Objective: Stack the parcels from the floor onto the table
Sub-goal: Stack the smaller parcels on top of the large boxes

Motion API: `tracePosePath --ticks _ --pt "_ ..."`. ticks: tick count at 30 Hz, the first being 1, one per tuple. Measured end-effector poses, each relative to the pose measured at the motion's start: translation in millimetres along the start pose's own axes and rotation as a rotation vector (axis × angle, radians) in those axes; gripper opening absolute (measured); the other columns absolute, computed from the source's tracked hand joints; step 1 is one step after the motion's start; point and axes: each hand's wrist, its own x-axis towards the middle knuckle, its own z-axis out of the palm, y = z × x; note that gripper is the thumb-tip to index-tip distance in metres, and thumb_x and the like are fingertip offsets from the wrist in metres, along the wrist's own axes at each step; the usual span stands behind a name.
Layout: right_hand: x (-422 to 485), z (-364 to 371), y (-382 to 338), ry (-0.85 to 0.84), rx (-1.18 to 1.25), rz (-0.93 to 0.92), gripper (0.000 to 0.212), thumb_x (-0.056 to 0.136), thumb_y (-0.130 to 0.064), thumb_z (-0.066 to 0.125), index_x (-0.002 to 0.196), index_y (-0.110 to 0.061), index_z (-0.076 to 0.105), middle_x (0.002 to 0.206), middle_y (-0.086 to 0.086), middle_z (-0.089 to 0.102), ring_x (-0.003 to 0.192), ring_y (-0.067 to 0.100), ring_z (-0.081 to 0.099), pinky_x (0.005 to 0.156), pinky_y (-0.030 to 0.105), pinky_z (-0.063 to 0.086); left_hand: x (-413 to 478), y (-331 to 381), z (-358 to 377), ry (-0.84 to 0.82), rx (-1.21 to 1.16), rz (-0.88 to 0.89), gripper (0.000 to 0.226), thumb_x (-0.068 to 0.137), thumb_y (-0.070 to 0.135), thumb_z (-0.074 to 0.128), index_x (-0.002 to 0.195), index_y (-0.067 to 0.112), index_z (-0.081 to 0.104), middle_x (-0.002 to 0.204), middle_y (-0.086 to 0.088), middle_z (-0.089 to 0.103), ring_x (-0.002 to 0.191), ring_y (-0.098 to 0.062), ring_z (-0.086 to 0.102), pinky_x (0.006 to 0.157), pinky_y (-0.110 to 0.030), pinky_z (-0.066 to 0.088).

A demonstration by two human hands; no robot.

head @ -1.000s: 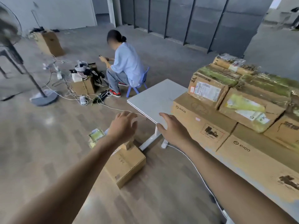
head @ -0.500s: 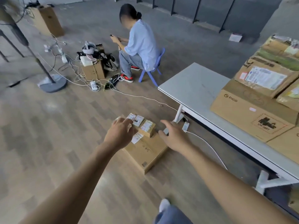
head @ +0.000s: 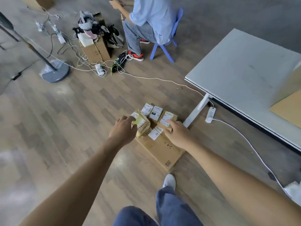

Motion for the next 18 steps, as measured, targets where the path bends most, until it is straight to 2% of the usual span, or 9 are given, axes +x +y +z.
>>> tracePosePath --ticks 8,11,15,18 --pt "113 63 -2 -0.076 0.104 0.152 0.049 0.099 -0.045 0.037 0.146 -0.029 0.033 0.144 0.006 0.043 0.122 0.026 0.051 0.092 0.040 0.047 135 -63 49 -0.142 0.029 0.009 0.036 0.095 0.028 0.046 0.129 0.019 0.052 0.131 -0.012 0.051 0.125 -0.031 0.044 0.101 -0.042 0.040" --pt "161 112 4 -0.067 0.231 0.247 0.050 0.098 -0.045 0.041 0.145 -0.027 0.035 0.142 0.006 0.046 0.121 0.025 0.052 0.094 0.038 0.046 193 -100 86 -0.204 0.038 0.020 0.037 0.094 0.025 0.048 0.131 0.018 0.051 0.132 -0.013 0.049 0.125 -0.033 0.045 0.101 -0.041 0.038" --pt "227 195 20 -0.068 0.427 0.383 0.057 0.099 -0.047 0.041 0.148 -0.021 0.030 0.147 0.006 0.044 0.132 0.023 0.045 0.094 0.031 0.038 267 -153 141 -0.276 0.069 0.007 0.049 0.093 0.022 0.050 0.140 0.015 0.040 0.141 -0.017 0.041 0.127 -0.037 0.043 0.105 -0.043 0.035" --pt "271 249 32 -0.074 0.544 0.522 0.065 0.099 -0.049 0.039 0.152 -0.017 0.022 0.153 0.007 0.036 0.138 0.025 0.038 0.104 0.033 0.033 314 -189 179 -0.339 0.089 -0.002 0.056 0.094 0.023 0.050 0.146 0.014 0.032 0.146 -0.017 0.036 0.128 -0.036 0.042 0.107 -0.044 0.035"
